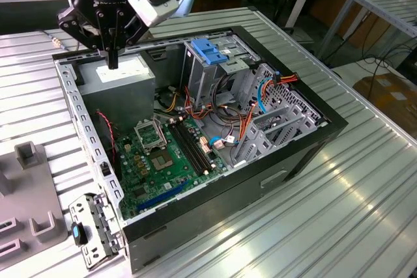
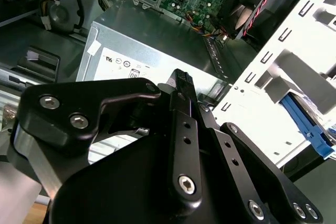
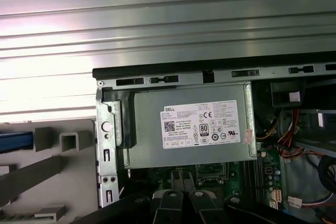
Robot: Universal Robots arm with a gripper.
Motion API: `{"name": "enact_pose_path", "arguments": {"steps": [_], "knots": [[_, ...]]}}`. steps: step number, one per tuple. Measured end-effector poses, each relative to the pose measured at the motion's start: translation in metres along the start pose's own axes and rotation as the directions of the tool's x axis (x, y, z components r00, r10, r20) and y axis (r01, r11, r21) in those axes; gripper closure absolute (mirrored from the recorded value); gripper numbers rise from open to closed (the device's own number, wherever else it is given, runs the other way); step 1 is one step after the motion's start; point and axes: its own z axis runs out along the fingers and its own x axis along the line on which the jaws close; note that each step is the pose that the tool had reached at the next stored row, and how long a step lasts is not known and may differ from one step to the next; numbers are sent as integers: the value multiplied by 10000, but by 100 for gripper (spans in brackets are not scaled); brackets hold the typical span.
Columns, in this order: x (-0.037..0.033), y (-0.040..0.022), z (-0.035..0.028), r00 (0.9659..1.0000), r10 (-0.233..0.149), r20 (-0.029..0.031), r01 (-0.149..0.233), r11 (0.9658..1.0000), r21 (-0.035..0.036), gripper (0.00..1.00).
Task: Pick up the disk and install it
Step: 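Reach for the disk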
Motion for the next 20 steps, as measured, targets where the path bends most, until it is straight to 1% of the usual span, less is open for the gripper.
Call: {"name": "enact_pose_path", "arguments": {"steps": [16, 20], "knots": [[28, -3, 12, 10000, 2, -55, -2, 10000, 4, 89], [40, -4, 17, 10000, 3, -77, -3, 10000, 6, 89]]}}
